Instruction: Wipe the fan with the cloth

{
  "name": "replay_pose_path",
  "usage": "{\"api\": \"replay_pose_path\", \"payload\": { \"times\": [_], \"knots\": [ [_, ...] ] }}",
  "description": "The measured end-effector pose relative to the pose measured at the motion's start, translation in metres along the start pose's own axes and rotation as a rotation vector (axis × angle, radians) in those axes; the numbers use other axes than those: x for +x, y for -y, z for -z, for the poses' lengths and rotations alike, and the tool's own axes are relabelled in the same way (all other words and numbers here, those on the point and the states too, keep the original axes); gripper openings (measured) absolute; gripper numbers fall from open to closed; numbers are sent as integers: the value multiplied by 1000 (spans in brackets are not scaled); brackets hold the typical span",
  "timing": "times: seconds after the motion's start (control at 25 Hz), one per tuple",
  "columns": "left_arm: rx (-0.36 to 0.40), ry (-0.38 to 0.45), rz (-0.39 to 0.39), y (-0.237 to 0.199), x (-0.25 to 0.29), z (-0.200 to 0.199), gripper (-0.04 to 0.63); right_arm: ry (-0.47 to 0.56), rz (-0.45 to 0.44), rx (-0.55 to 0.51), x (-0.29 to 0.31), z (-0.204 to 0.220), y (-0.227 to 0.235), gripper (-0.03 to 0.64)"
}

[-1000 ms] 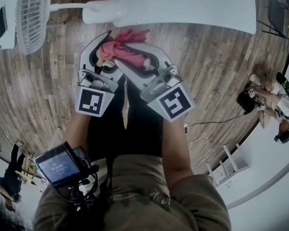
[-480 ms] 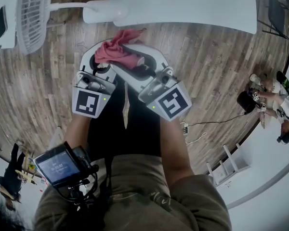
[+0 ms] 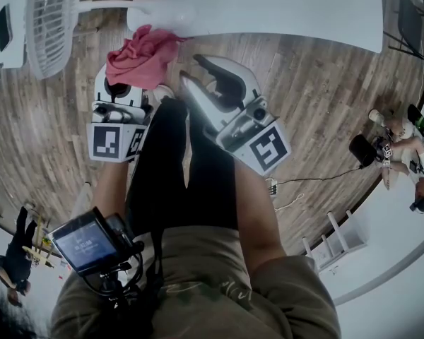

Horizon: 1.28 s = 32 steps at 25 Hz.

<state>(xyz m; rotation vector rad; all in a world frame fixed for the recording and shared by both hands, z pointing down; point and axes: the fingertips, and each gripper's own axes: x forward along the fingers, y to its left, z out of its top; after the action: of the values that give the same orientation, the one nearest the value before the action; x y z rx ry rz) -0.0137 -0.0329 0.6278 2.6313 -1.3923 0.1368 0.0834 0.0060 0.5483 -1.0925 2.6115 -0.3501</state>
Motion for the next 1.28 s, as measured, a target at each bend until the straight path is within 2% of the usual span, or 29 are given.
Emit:
{"api": "replay_pose_path", "payload": {
  "times": [0.08,0.24,0.4,0.56,0.8,0.92,1.08,1.28],
  "knots": [
    [-15,-11,-61,-20,-2,2,100,-14,6,-29,-1,0,3,12],
    [-19,-26,-179,-54,-2,1,100,-81,-4,-72,1,12,1,8],
    [-55,-20,-213,-66,6,-5,100,-102,-23,-52,4,20,-6,8],
    [-83,-10,-204,-69,21,-8,100,-115,-40,-60,10,23,-12,8],
    [-81,-28,-146,-57,46,-4,96,-147,5,-95,8,22,0,8],
    [-89,-49,-115,-52,56,4,95,-184,55,-122,-4,29,22,8],
    [-81,-81,-87,-47,64,18,92,-169,128,-153,-11,28,49,8],
    [-53,-85,-86,-39,65,20,86,-168,115,-159,-9,23,49,8]
  ]
}}
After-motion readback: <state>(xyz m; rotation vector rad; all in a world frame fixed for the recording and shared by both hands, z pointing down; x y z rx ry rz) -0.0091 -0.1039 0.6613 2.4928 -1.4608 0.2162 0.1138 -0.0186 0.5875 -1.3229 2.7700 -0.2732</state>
